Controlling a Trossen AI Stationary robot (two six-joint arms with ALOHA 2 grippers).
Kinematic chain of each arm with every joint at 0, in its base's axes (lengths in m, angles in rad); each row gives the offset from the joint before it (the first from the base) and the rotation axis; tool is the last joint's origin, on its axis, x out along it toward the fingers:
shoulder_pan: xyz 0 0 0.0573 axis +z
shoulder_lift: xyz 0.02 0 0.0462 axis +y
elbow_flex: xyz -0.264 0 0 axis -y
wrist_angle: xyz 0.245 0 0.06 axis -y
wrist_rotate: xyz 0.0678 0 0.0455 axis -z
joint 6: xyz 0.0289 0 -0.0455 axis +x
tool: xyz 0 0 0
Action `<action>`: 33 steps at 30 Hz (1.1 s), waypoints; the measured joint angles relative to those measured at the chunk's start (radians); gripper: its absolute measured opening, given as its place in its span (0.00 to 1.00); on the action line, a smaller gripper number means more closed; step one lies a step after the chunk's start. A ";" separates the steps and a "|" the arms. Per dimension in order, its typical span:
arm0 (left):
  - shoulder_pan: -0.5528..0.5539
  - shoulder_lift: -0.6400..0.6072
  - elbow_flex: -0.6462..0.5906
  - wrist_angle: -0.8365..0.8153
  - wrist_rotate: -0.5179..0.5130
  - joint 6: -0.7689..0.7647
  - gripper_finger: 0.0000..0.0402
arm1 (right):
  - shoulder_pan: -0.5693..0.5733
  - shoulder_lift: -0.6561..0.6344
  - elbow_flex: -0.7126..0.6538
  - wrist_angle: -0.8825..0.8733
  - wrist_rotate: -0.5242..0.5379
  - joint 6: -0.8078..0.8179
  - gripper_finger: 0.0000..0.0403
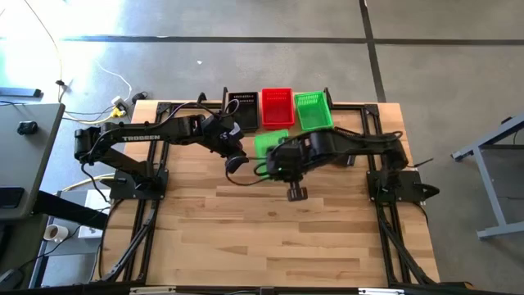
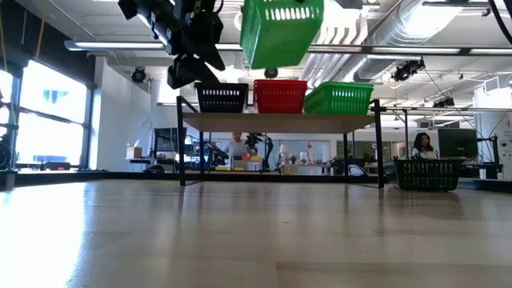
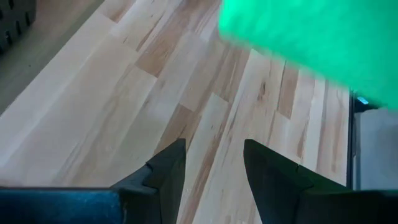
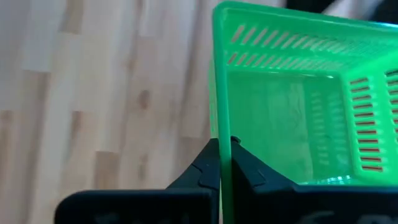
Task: Stack baskets on shelf by color
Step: Stack the green bin on the stacked green bins on the shelf
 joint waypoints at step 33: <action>0.115 0.000 0.000 0.004 -0.005 0.048 0.38 | -0.447 -0.587 -0.622 0.390 0.023 -0.396 0.00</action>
